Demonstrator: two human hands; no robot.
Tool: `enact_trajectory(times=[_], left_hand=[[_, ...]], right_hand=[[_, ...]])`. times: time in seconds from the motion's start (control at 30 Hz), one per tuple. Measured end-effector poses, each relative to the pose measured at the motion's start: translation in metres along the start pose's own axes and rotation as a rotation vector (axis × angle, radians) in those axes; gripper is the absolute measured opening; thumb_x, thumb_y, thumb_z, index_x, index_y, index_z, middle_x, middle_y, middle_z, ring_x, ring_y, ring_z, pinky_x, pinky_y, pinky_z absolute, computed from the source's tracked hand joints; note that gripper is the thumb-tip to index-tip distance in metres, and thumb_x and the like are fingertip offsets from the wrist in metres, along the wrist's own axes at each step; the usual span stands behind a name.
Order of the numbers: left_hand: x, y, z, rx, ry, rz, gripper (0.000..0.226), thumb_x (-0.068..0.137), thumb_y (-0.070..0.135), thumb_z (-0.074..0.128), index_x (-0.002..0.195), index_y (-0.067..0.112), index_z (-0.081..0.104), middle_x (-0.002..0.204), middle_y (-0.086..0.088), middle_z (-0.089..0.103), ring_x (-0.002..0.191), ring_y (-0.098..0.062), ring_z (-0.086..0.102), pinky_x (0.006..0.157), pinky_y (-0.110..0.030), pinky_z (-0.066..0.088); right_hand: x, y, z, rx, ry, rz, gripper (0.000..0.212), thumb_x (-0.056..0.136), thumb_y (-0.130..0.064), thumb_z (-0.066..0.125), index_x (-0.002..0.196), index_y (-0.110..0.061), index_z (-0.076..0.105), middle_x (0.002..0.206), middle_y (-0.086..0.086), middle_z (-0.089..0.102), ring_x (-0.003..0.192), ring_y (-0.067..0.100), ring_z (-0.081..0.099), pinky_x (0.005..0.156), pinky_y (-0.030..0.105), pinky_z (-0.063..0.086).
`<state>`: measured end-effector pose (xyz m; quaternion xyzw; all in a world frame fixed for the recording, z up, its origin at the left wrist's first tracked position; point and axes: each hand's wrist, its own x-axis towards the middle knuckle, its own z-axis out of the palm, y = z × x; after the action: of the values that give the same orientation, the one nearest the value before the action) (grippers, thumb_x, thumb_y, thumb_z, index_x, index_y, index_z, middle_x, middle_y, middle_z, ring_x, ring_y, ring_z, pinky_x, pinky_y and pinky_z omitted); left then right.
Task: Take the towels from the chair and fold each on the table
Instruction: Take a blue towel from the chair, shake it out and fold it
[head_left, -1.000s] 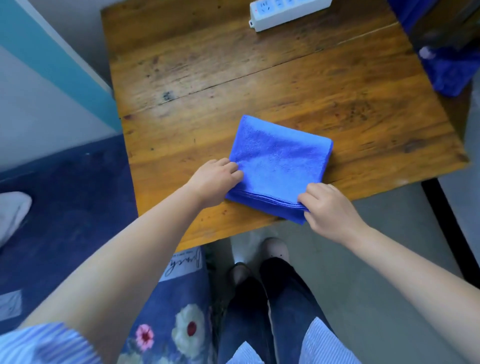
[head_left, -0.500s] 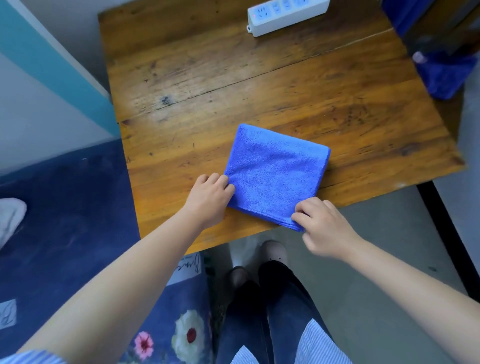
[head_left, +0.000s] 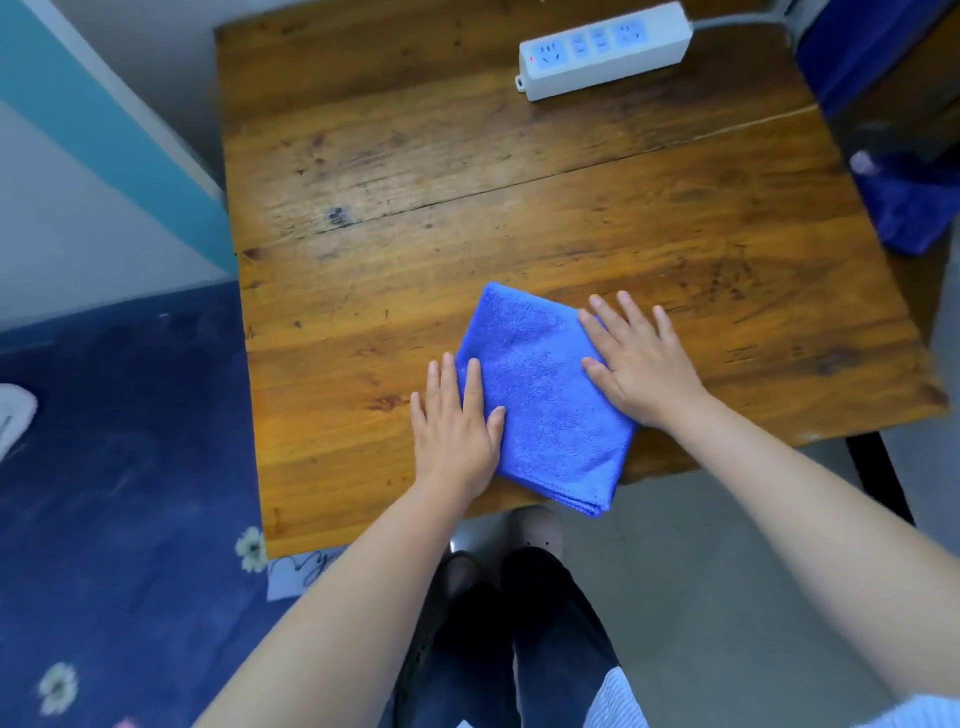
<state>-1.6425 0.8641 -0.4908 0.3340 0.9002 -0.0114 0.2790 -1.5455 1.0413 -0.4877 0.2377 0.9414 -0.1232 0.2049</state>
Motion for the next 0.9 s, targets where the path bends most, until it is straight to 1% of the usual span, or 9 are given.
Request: enact_trajectory(times=[0.07, 0.13, 0.27, 0.4, 0.5, 0.6, 0.63, 0.73, 0.9], left_hand=[[-0.003, 0.0, -0.002, -0.037, 0.012, -0.024, 0.06, 0.1, 0.041, 0.026, 0.15, 0.021, 0.001, 0.159, -0.007, -0.004, 0.147, -0.022, -0.002, 0.117, -0.038, 0.007], [-0.009, -0.002, -0.004, -0.068, 0.053, -0.058, 0.058, 0.099, 0.038, 0.029, 0.15, 0.021, 0.006, 0.155, -0.008, 0.014, 0.142, -0.023, 0.016, 0.112, -0.036, 0.02], [-0.019, -0.011, -0.009, -0.167, 0.041, -0.246, 0.051, 0.096, 0.035, 0.038, 0.142, 0.014, 0.029, 0.134, -0.009, 0.042, 0.124, -0.028, 0.041, 0.098, -0.039, 0.036], [-0.017, -0.015, -0.013, -0.442, -0.05, -0.392, 0.038, 0.092, 0.033, 0.05, 0.12, 0.006, 0.049, 0.123, -0.013, 0.055, 0.118, -0.03, 0.049, 0.093, -0.036, 0.04], [-0.014, -0.018, -0.015, -0.74, -0.099, -0.428, 0.029, 0.089, 0.02, 0.055, 0.113, 0.004, 0.057, 0.118, -0.012, 0.062, 0.111, -0.027, 0.056, 0.083, -0.029, 0.042], [-0.019, -0.026, -0.016, -0.938, -0.079, -0.441, 0.012, 0.087, 0.014, 0.059, 0.098, 0.009, 0.061, 0.109, -0.012, 0.065, 0.103, -0.027, 0.059, 0.076, -0.026, 0.04], [-0.022, -0.03, -0.017, -0.967, -0.057, -0.432, 0.004, 0.086, 0.014, 0.061, 0.085, 0.013, 0.057, 0.099, -0.01, 0.065, 0.095, -0.025, 0.058, 0.071, -0.026, 0.038], [-0.039, -0.054, -0.02, -1.073, 0.017, -0.412, 0.03, 0.085, 0.012, 0.063, 0.066, 0.02, 0.041, 0.07, 0.005, 0.048, 0.074, -0.017, 0.045, 0.055, -0.021, 0.031], [-0.088, -0.112, -0.04, -1.115, 0.193, -0.398, 0.034, 0.08, 0.007, 0.067, 0.064, 0.02, 0.039, 0.065, 0.008, 0.043, 0.06, -0.007, 0.039, 0.05, -0.011, 0.033]], right_hand=[[-0.001, 0.011, -0.001, 0.012, -0.027, 0.125, 0.075, 0.079, -0.051, 0.002, 0.148, -0.021, 0.008, 0.158, -0.002, 0.002, 0.146, 0.022, -0.004, 0.115, 0.049, -0.002], [0.001, 0.011, -0.009, 0.011, 0.0, 0.164, 0.068, 0.088, -0.048, 0.01, 0.148, -0.016, 0.01, 0.158, 0.0, 0.003, 0.146, 0.022, -0.005, 0.115, 0.051, -0.002], [0.025, -0.017, -0.035, 0.154, 0.165, 0.086, 0.063, 0.094, -0.039, 0.039, 0.145, -0.007, 0.021, 0.149, 0.012, 0.032, 0.14, 0.027, 0.022, 0.111, 0.043, 0.021], [0.059, -0.061, -0.058, 0.249, -0.076, -0.04, 0.07, 0.086, -0.028, 0.058, 0.144, -0.014, 0.022, 0.141, 0.01, 0.042, 0.13, 0.028, 0.039, 0.104, 0.041, 0.033], [0.077, -0.079, -0.066, 0.212, -0.186, -0.015, 0.054, 0.081, -0.015, 0.058, 0.132, -0.012, 0.041, 0.129, 0.009, 0.052, 0.12, 0.029, 0.047, 0.097, 0.037, 0.04], [0.079, -0.087, -0.074, 0.255, -0.207, -0.005, 0.011, 0.077, -0.01, 0.06, 0.077, -0.008, 0.05, 0.076, 0.006, 0.049, 0.081, 0.025, 0.047, 0.057, 0.027, 0.034], [0.077, -0.088, -0.077, 0.3, -0.203, -0.004, 0.013, 0.076, -0.008, 0.061, 0.073, -0.003, 0.049, 0.071, 0.005, 0.045, 0.075, 0.022, 0.043, 0.053, 0.026, 0.029], [0.065, -0.104, -0.089, 0.486, -0.169, -0.092, 0.019, 0.074, 0.0, 0.063, 0.093, -0.001, 0.06, 0.082, 0.006, 0.052, 0.077, 0.018, 0.046, 0.055, 0.024, 0.034], [0.035, -0.173, -0.109, 0.639, -0.15, -0.311, 0.026, 0.076, 0.009, 0.059, 0.087, -0.014, 0.054, 0.071, -0.001, 0.049, 0.064, 0.012, 0.043, 0.045, 0.013, 0.036]])
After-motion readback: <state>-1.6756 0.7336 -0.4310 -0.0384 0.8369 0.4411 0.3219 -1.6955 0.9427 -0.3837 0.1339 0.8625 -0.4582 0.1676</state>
